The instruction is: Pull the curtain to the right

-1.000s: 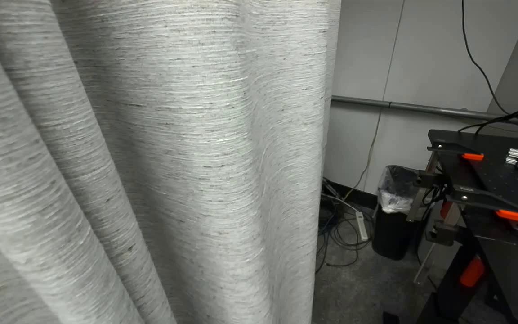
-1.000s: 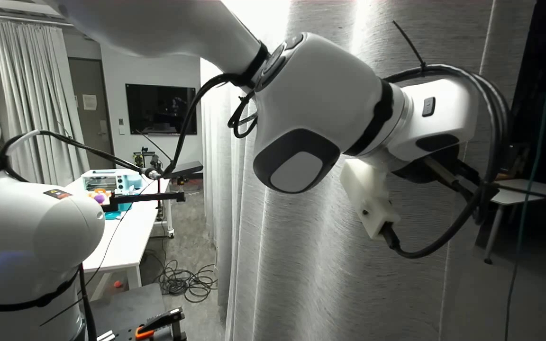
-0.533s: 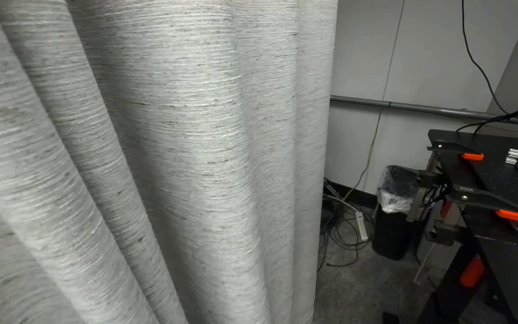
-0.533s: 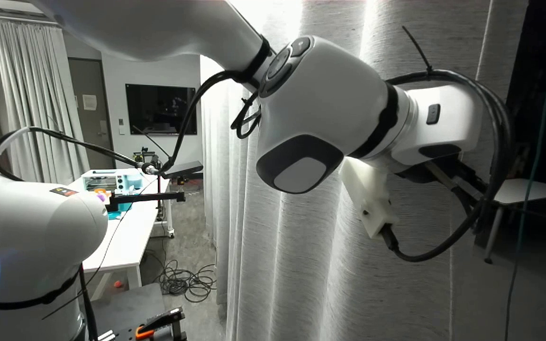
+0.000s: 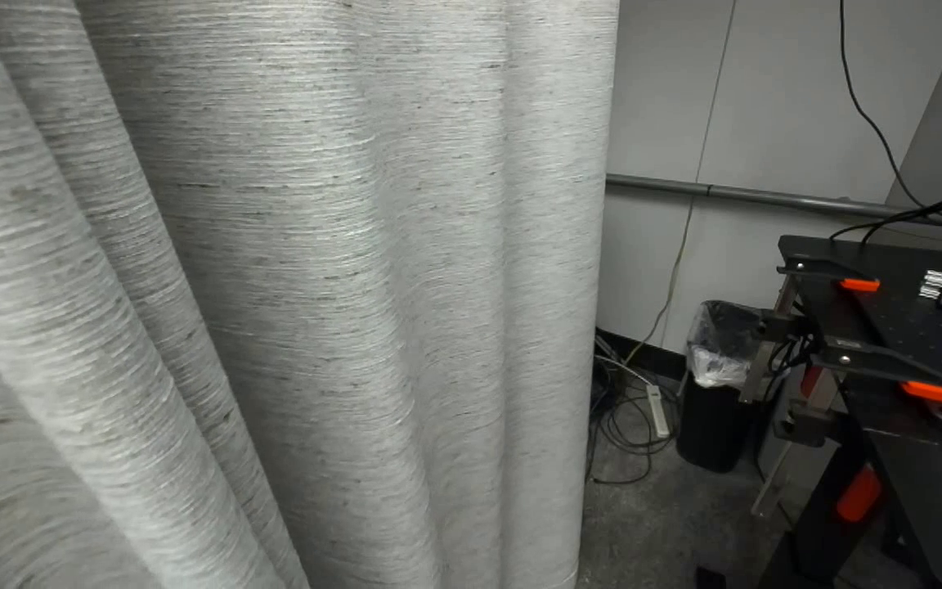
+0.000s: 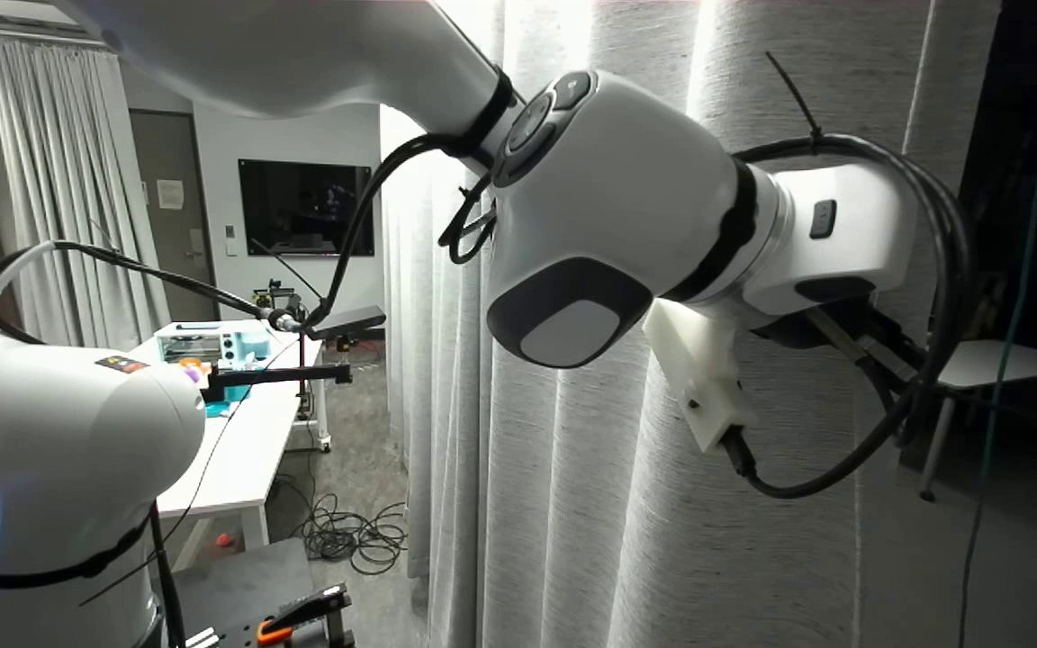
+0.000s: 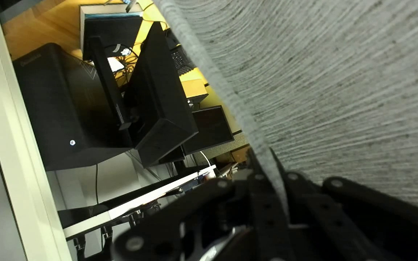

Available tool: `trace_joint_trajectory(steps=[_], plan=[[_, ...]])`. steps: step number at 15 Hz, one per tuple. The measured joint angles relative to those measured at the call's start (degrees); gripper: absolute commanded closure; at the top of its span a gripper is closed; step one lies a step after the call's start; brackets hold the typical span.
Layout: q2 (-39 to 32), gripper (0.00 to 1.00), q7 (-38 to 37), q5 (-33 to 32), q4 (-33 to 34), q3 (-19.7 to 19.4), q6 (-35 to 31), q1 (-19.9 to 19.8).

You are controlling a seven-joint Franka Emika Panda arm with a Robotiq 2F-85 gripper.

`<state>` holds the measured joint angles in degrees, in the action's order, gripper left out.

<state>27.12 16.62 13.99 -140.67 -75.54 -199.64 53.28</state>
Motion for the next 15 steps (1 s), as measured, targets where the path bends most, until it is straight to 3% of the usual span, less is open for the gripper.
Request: trace_joint_trajectory(steps=[9, 10, 11, 15], plan=[[0.00, 0.98, 0.00, 0.00, 0.00, 0.00, 0.00, 0.00], [0.00, 0.73, 0.00, 0.00, 0.00, 0.00, 0.00, 0.00], [0.00, 0.72, 0.00, 0.00, 0.00, 0.00, 0.00, 0.00], [-0.27, 0.42, 0.11, -0.03, 0.06, 0.41, -0.58, -0.07]])
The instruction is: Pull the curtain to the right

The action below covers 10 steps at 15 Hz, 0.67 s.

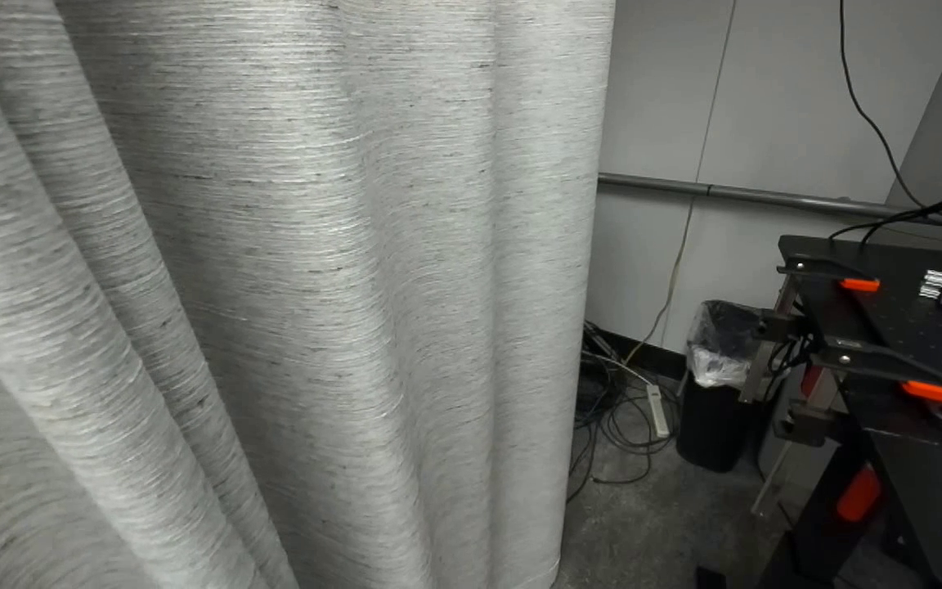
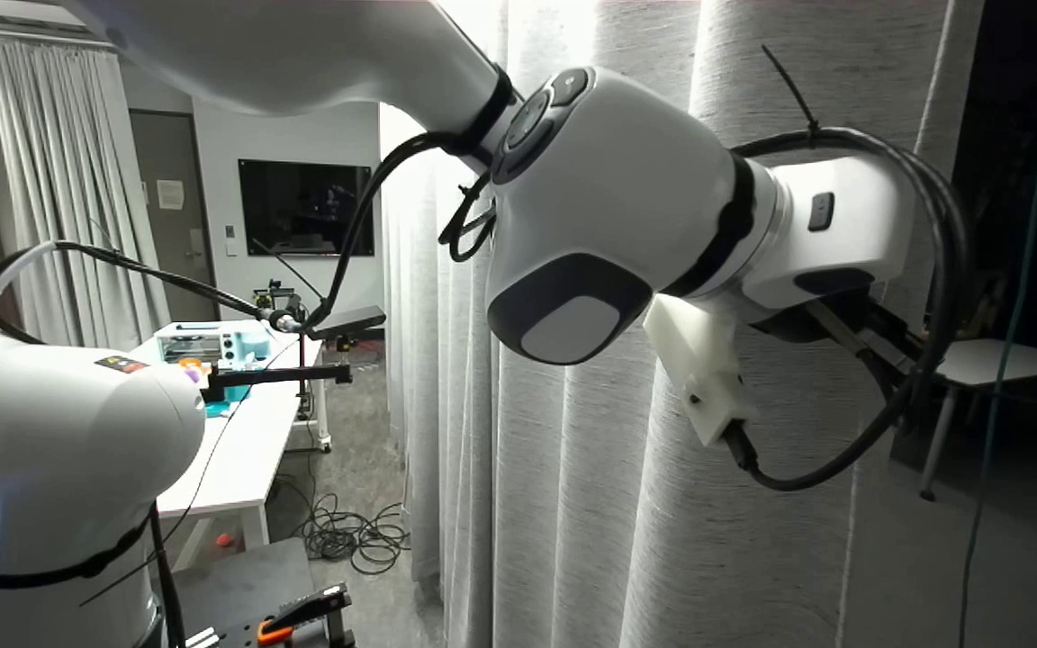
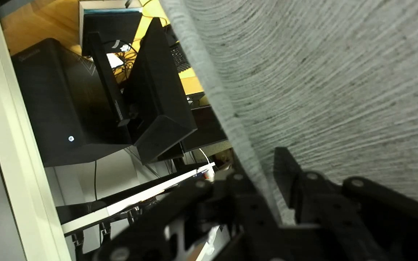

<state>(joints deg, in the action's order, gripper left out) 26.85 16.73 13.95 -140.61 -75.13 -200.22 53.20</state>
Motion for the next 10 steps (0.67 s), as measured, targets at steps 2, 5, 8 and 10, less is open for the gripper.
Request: trace_joint_trajectory(steps=[2, 5, 8, 10], plan=[[-0.10, 0.27, 0.07, 0.00, -0.49, 0.10, 0.02, -0.01], [-0.09, 0.05, 0.07, 0.00, -1.37, 0.81, 0.33, -0.10], [-0.10, 0.00, 0.21, 0.00, -3.33, 2.65, 1.73, -0.59], [-0.11, 0.00, 0.89, -0.01, -5.26, 4.85, 2.25, -1.43]])
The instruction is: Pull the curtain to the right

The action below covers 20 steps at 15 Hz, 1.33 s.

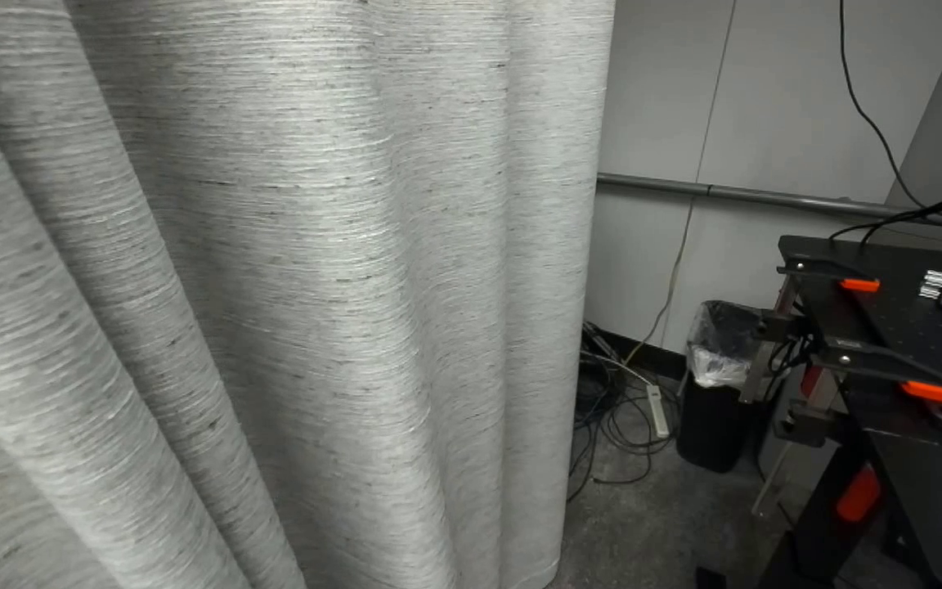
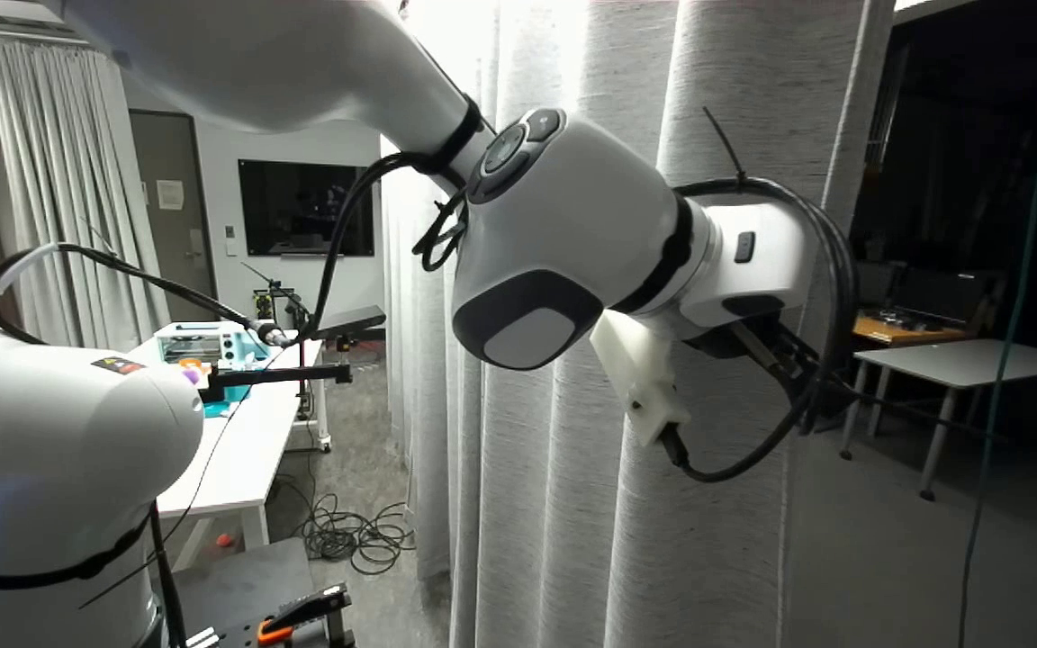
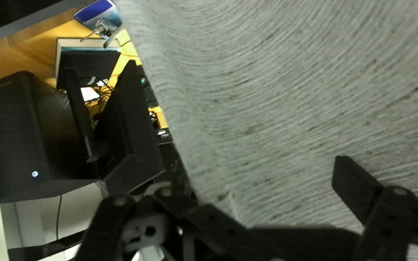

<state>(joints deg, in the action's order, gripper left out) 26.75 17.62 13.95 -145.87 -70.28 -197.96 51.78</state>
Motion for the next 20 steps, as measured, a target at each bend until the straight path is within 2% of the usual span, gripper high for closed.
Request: trace_joint_trajectory(steps=[4, 7, 13, 20], plan=[[0.00, 0.00, 2.19, -0.03, -3.99, 6.01, -0.01, -2.69], [0.02, 0.00, 3.81, -0.03, -6.74, 12.14, -0.01, -6.08], [0.56, 0.00, 7.43, -0.02, -11.79, 25.64, -1.37, -17.48], [1.39, 0.00, 13.54, 2.43, -11.60, 30.00, -0.92, -25.05]])
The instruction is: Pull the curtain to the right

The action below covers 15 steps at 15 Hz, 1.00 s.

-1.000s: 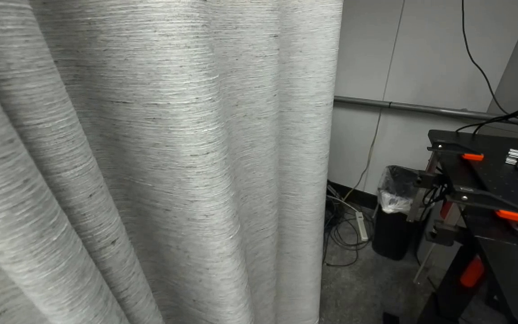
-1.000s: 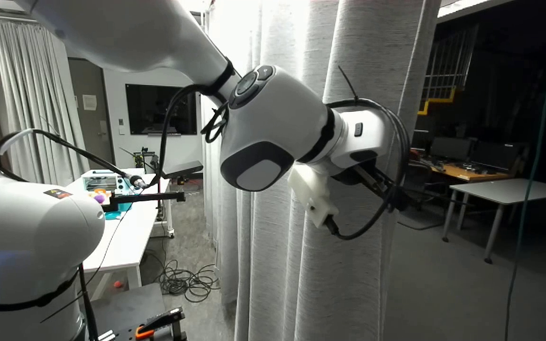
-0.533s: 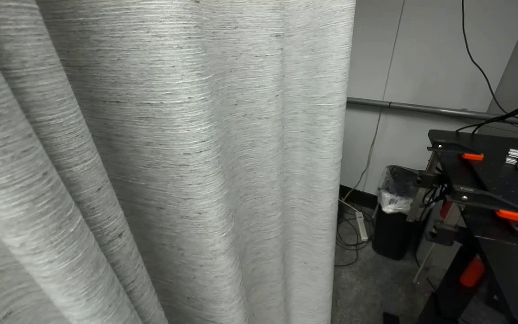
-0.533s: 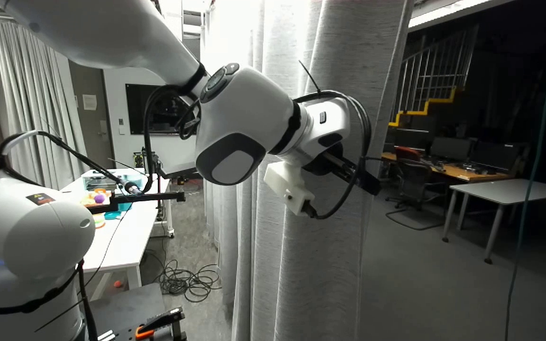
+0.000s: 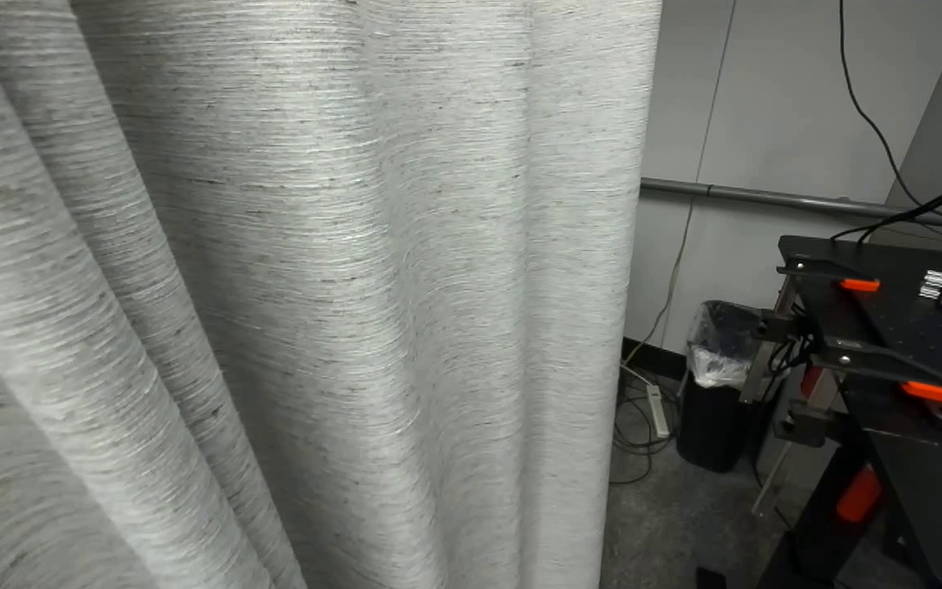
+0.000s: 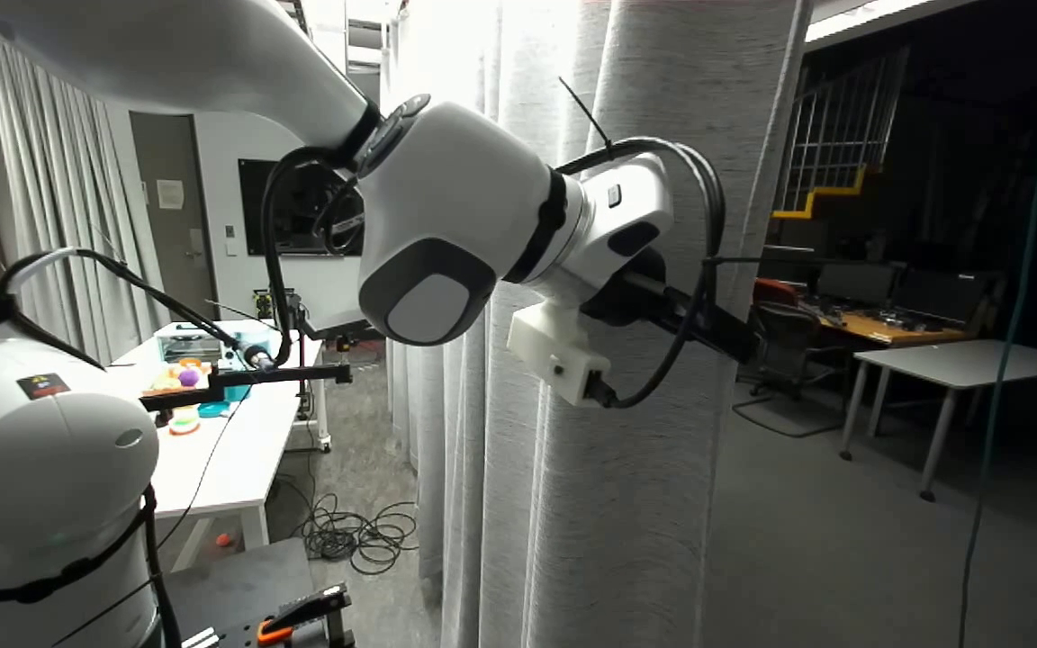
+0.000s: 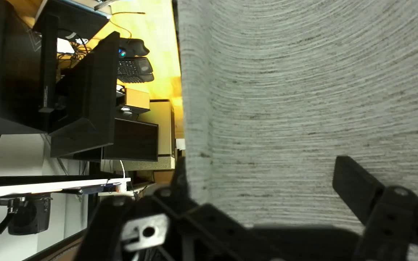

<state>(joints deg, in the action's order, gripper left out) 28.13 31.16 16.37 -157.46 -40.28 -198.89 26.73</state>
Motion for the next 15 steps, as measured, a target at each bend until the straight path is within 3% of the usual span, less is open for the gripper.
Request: trace_joint_trajectory(steps=[9, 12, 15], plan=[[4.99, 0.00, 12.92, 11.00, 0.22, 7.53, 0.95, -4.14], [6.72, 0.00, 19.33, 18.61, 0.23, 10.63, 0.94, -4.30], [7.07, 0.00, 25.41, 29.93, 0.21, 16.98, 0.66, -4.07]])
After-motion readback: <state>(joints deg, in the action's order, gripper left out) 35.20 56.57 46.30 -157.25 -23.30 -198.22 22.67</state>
